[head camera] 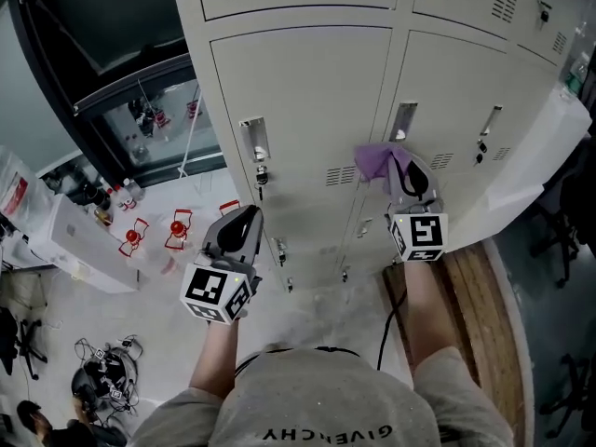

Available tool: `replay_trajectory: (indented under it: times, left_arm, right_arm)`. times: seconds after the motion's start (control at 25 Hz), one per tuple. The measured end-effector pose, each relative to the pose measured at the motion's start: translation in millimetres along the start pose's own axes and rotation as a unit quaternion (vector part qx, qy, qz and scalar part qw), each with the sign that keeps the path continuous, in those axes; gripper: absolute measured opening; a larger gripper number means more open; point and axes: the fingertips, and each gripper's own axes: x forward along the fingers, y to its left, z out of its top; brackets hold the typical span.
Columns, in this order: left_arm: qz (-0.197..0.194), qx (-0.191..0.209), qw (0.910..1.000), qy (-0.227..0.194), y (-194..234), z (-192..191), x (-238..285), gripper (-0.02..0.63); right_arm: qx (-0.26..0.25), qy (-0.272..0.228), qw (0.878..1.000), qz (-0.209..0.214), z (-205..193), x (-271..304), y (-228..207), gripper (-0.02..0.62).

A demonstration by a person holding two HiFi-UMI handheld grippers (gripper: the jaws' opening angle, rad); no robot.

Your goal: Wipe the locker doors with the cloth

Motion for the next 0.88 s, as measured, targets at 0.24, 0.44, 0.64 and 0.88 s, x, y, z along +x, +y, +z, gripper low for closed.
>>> replay_trajectory:
  times: [0.24, 0.44, 0.64, 0.88]
  left_arm:
    - [-0.014, -0.005, 0.9998, -0.016, -42, 4, 20, 0.018]
    - [-0.053, -0.008, 0.9985, -0.006, -80, 2, 42, 0.018]
    - [-0.094, -0.008, 0.9955, -0.007, -110, 10, 63, 0.018]
    - [-0.115, -0.009, 0.9931, -0.023, -129, 19, 87, 0.018]
  right_arm:
    - [-0.003, -0.021, 1.0, -0.002, 35, -15, -37, 0.057]
    - [-0.009, -0.029, 1.0, 0.007, 55, -18, -60, 0.057]
    - [0.001, -0.054, 0.999, 0.008, 80, -3, -86, 0.057]
    - [0.0, -0.096, 0.995, 0.003, 116, 31, -113, 0.057]
